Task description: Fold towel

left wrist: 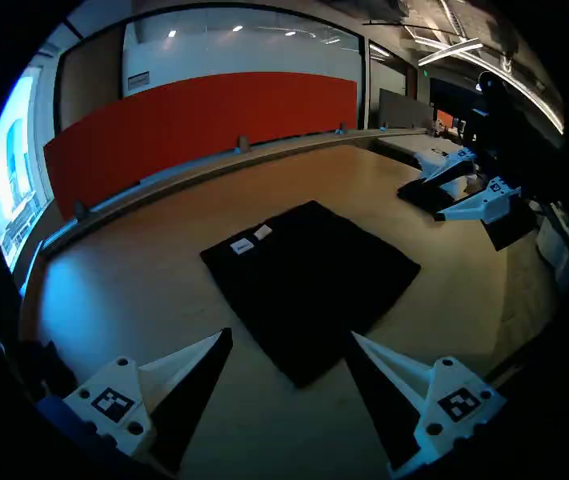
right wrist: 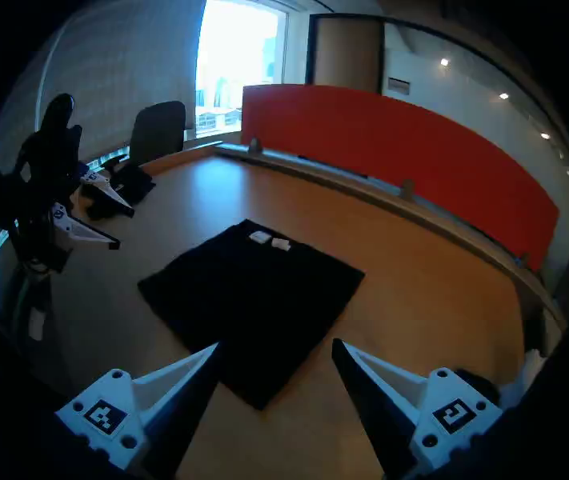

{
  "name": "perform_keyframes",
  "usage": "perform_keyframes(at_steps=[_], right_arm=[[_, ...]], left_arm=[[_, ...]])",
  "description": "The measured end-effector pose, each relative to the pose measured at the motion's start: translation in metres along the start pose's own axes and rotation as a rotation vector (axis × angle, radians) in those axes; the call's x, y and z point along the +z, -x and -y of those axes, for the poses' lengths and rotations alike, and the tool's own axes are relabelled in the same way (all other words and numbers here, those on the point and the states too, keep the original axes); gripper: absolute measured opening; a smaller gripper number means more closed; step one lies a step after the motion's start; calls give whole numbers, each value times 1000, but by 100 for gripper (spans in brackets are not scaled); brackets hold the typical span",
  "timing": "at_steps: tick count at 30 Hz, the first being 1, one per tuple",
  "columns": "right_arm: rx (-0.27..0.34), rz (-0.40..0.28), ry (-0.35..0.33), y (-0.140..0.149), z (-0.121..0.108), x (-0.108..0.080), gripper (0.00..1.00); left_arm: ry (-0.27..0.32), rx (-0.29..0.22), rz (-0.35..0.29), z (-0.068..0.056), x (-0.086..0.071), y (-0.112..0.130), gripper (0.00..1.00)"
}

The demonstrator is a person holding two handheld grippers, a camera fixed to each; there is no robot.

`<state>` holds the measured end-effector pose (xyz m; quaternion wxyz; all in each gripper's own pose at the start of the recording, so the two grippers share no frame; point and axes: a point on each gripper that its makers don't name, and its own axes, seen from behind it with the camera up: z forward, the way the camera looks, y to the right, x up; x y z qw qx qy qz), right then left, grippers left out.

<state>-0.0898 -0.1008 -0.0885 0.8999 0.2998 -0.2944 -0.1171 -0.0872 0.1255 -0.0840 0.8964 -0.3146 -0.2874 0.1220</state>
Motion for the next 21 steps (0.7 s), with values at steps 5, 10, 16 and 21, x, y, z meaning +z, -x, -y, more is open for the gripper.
perform_keyframes(at_steps=[5,10,16,21], right_arm=[[-5,26,-5,21,2,12,100],[-10,49,-11,38,4,22,100],[-11,81,-18,58,6,32,100],[-17,110,-29,75,10,38,100]], left_arm=[[6,6,35,-2,14,22,100],[14,0,67,-4,27,41,100],[26,-1,101,-7,39,62,100],[39,5,128,-9,47,75,100]])
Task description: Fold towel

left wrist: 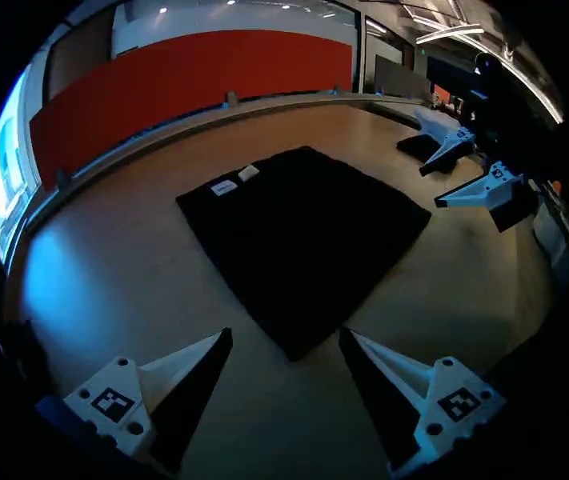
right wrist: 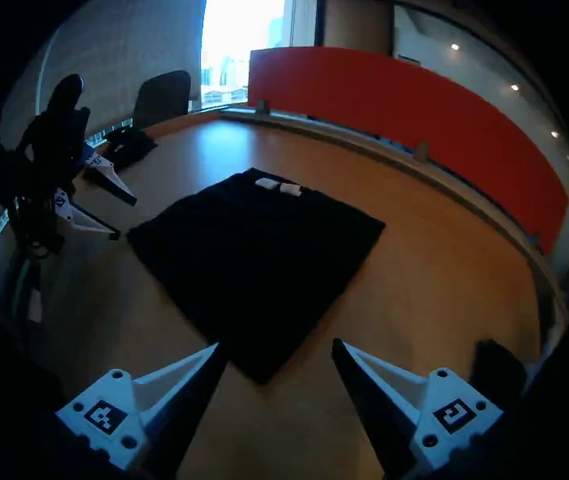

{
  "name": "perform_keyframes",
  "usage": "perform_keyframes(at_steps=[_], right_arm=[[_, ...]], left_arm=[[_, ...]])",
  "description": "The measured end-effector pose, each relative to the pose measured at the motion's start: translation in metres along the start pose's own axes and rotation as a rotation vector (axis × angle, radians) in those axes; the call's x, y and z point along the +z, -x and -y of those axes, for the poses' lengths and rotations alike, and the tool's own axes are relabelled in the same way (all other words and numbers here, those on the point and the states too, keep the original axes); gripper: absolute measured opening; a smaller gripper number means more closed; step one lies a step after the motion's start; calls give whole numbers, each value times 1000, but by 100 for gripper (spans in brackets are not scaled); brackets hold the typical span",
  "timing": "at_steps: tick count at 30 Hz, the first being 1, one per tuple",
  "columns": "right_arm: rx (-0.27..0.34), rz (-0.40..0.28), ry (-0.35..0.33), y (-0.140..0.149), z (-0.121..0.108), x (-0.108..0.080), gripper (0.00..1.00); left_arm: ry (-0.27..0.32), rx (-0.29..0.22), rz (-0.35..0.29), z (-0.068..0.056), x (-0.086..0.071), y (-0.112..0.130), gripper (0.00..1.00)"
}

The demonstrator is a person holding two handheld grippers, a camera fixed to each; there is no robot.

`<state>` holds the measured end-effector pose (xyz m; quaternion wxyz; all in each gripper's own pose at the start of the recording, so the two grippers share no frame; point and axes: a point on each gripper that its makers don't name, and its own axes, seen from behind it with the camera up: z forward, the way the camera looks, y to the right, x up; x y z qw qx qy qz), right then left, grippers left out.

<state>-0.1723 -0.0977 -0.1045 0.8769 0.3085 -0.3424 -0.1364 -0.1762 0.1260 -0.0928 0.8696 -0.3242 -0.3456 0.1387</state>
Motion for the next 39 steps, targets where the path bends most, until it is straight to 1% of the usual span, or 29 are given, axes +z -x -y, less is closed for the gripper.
perform_keyframes(at_steps=[5,10,16,20,23,26,28,30,32,34,39], right_arm=[[-6,25,-10,13,4,7,100],[-10,42,-15,21,6,11,100],[-17,58,-26,26,8,14,96],[-16,64,-38,27,10,15,90],[-22,72,-42,29,11,15,86],[-30,83,-49,32,13,16,79],[-29,86,-56,32,15,16,74],[-27,88,-62,33,16,16,69],[-23,90,-68,33,18,16,66],[-23,90,-75,33,19,16,62],[-18,90,-89,34,22,16,53]], left_arm=[[5,-8,20,1,7,10,100],[14,-12,41,0,10,19,100],[13,-9,53,-1,13,22,99],[12,-12,59,-2,13,22,99],[7,2,65,-3,14,23,98],[6,5,73,-5,14,23,96],[5,1,81,-6,14,23,94],[5,1,87,-7,14,23,89],[7,5,91,-10,14,23,81],[7,7,93,-11,14,23,77],[3,1,99,-13,14,23,75]])
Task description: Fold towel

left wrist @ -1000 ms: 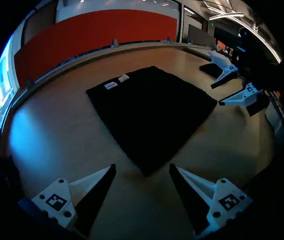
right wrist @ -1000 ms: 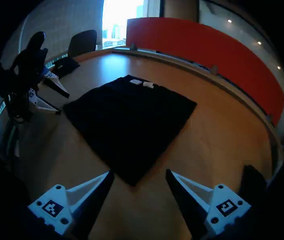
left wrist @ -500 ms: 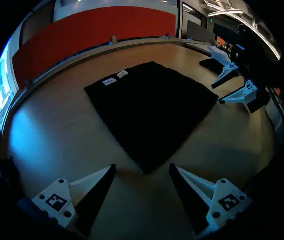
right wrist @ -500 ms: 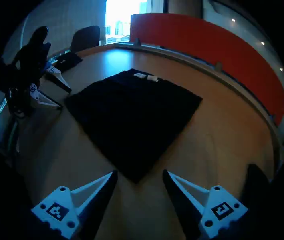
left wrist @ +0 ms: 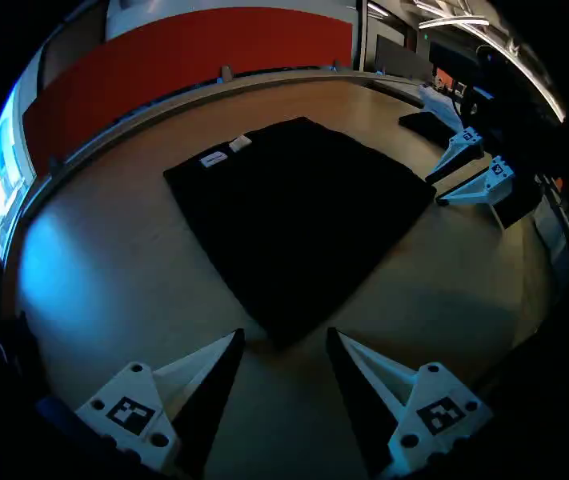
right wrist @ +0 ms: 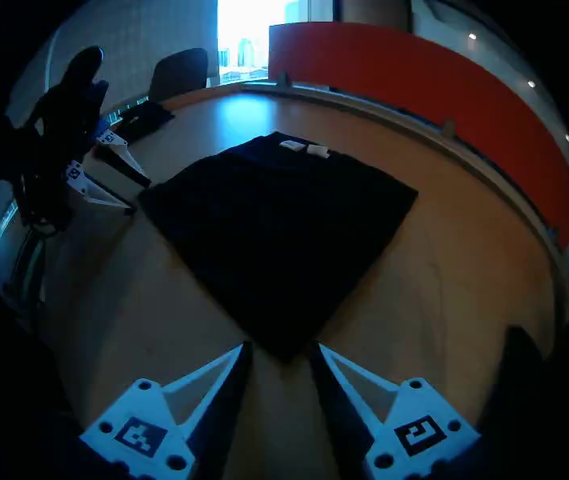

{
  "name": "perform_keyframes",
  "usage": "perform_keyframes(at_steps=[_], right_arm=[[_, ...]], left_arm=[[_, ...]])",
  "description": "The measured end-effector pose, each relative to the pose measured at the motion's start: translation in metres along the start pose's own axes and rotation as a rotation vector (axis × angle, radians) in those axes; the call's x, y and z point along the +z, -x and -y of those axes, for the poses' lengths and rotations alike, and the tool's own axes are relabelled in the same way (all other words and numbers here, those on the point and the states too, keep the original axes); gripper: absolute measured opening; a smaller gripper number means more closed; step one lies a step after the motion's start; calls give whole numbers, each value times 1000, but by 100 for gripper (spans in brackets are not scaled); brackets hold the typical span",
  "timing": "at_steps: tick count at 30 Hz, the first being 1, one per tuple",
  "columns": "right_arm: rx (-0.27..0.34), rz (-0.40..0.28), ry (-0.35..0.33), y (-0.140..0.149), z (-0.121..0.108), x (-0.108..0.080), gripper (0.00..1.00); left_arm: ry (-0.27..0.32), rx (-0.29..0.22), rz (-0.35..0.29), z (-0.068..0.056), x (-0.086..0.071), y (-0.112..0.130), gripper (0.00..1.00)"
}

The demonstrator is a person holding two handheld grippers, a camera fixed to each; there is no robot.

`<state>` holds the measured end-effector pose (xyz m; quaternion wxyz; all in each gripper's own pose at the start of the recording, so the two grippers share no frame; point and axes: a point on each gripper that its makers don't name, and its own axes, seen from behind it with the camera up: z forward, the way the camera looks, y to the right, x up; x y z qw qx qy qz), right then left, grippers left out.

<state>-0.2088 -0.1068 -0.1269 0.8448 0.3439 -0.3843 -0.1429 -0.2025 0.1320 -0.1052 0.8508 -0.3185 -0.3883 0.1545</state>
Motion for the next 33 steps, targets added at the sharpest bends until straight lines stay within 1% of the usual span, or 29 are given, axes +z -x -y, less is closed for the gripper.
perform_keyframes(at_steps=[5,8,11,13,15,17,23,29,31,33], right_arm=[[9,-2,-3,1,0,0,51],[13,-3,-2,1,-1,0,47],[17,-2,-1,1,-2,0,41],[21,0,0,1,-4,0,35],[23,1,1,1,-5,0,30],[25,2,3,1,-6,0,26],[24,3,4,1,-5,0,24],[27,7,1,0,-5,0,23],[27,8,1,1,-5,0,23],[26,8,2,1,-5,0,22]], left_arm=[[-1,-2,5,0,0,0,75],[-3,-6,8,0,0,0,75],[-7,-8,12,0,0,-1,74],[-9,-12,16,0,0,0,74],[-10,-14,20,0,0,0,71],[-11,-14,22,-1,0,-1,68],[-8,-11,29,-5,0,-1,55],[-6,-15,41,-4,0,-1,52],[-12,-18,42,-2,0,-2,45],[-17,-22,43,0,0,-2,35]])
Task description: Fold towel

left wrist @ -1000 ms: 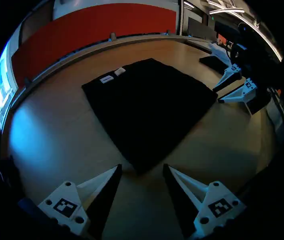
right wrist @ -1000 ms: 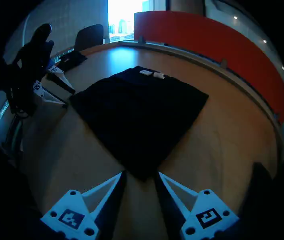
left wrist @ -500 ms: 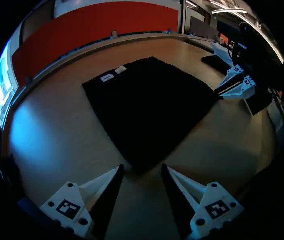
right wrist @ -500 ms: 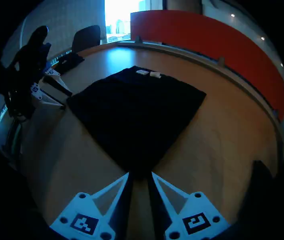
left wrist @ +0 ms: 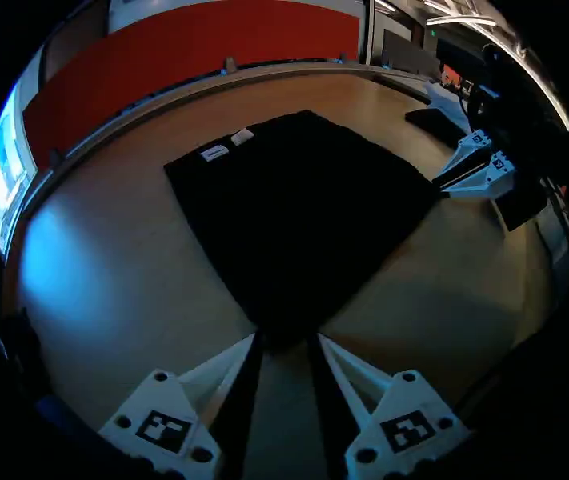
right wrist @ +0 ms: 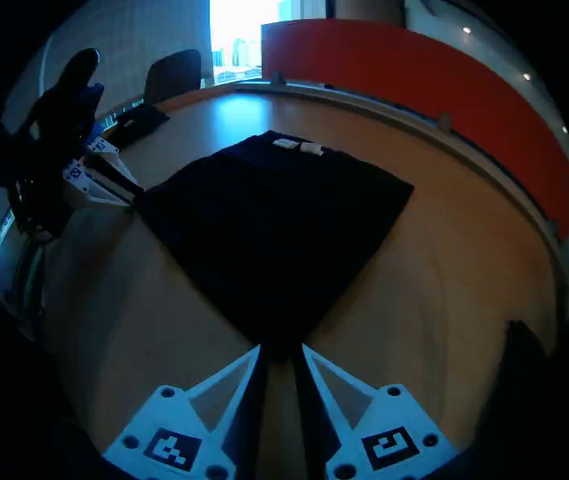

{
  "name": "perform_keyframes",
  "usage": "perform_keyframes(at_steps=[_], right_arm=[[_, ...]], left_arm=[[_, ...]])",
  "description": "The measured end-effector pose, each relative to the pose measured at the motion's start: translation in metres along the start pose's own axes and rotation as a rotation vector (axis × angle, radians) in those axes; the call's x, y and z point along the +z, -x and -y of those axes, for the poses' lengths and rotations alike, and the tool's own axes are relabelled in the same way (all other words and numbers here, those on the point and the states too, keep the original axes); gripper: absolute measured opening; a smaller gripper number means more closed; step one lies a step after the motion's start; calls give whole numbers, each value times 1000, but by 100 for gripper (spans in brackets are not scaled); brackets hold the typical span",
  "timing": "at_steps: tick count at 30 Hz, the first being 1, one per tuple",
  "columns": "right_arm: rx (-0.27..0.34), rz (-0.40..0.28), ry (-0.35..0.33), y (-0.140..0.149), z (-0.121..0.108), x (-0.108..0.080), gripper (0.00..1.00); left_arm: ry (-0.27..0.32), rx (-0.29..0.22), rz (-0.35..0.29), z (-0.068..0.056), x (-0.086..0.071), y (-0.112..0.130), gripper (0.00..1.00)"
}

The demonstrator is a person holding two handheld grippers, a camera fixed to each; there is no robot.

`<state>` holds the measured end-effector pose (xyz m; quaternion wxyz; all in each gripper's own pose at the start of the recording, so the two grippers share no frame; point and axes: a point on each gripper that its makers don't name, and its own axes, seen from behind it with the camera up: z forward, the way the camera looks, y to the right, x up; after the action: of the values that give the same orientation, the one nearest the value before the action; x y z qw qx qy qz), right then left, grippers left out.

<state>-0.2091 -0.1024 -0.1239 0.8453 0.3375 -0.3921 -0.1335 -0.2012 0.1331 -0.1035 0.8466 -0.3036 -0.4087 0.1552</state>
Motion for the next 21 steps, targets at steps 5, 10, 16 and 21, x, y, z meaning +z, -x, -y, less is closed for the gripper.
perform_keyframes(at_steps=[5,10,16,21], right_arm=[[0,0,1,1,0,-1,20],[10,8,1,1,-1,-1,18],[10,11,4,2,-3,-3,14],[20,12,1,2,-3,-3,13]], left_arm=[[-6,-3,4,1,1,1,31],[-10,-4,7,0,1,0,23],[-14,-19,2,1,0,-1,16],[-12,-44,-1,1,-1,-1,15]])
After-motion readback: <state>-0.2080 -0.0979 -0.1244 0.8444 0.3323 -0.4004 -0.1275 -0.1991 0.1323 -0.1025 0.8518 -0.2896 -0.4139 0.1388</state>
